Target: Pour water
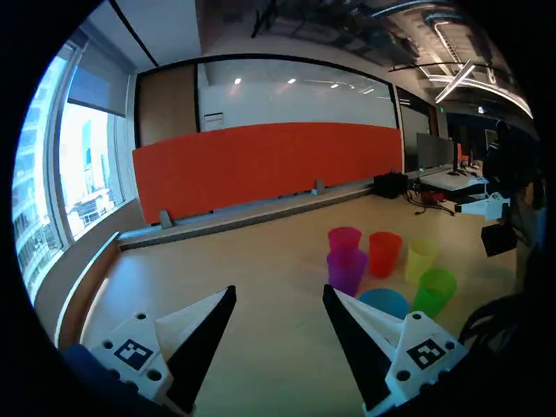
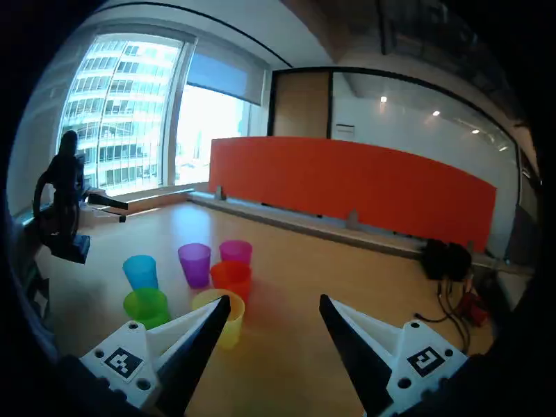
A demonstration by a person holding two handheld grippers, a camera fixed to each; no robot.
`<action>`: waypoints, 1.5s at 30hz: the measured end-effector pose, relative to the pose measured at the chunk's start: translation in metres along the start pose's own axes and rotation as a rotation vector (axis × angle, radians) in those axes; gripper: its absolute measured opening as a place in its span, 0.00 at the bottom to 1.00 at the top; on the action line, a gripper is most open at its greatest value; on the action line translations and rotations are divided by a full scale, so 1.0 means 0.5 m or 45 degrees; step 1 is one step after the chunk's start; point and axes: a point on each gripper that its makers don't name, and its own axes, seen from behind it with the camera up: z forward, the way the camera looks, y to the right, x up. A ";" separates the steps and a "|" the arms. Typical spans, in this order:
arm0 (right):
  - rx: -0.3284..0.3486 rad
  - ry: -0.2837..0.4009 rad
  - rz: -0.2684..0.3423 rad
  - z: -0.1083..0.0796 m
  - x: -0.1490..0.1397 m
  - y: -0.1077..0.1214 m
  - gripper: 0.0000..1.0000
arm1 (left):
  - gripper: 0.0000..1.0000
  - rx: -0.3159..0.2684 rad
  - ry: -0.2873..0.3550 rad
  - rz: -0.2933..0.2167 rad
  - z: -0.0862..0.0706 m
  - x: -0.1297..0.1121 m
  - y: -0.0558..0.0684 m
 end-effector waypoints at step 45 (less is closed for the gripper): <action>-0.691 0.458 0.156 -0.130 0.201 0.233 0.99 | 0.92 0.290 0.369 -0.138 -0.070 0.181 -0.050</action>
